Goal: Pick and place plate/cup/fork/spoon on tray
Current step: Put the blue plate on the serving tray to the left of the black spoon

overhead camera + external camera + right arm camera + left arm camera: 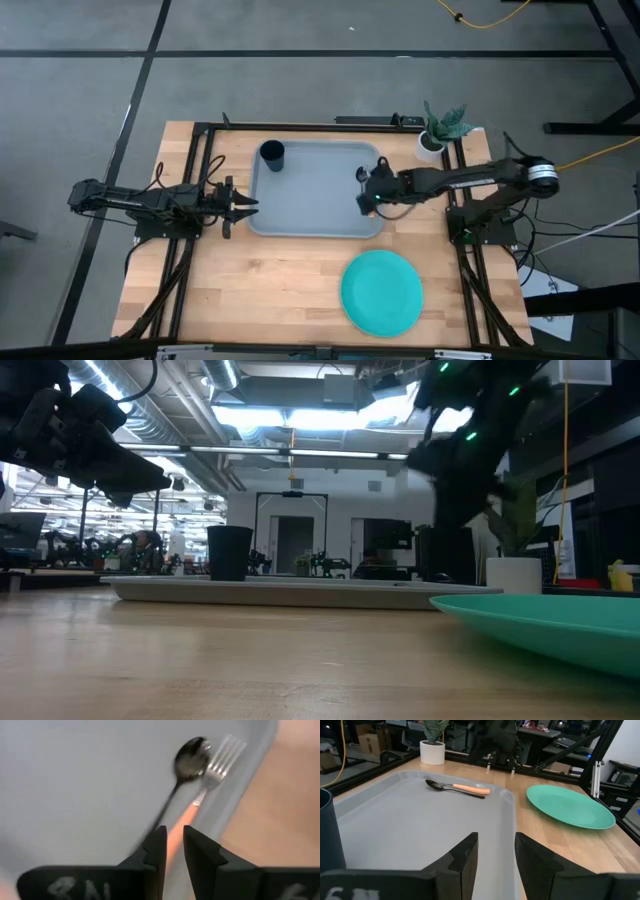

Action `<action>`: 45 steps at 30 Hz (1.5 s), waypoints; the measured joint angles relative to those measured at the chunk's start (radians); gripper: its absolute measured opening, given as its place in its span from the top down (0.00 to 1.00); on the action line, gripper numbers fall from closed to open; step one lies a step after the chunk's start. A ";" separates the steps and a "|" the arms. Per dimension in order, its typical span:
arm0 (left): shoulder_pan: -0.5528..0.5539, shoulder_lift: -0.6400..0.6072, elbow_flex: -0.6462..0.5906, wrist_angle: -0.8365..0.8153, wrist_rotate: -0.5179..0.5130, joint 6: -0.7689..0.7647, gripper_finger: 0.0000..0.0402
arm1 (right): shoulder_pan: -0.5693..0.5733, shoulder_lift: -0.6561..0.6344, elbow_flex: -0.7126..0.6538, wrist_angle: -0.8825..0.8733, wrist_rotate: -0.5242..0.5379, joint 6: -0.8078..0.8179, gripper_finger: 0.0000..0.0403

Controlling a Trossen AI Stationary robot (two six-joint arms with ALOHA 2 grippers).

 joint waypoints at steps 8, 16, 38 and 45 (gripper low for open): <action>0.000 0.000 0.000 0.000 0.000 0.000 0.70 | 0.165 -0.073 0.000 -0.228 -0.053 -0.117 0.83; 0.000 0.000 0.000 0.000 0.000 0.000 0.70 | 0.250 -0.065 0.000 -0.266 -0.354 -0.446 0.83; 0.000 0.000 0.000 0.000 0.000 0.000 0.70 | 0.447 -0.195 -0.315 0.094 -0.322 -0.213 0.83; 0.000 0.000 0.000 0.000 0.000 0.000 0.70 | 0.433 -0.242 -0.452 0.308 -0.381 -0.212 0.83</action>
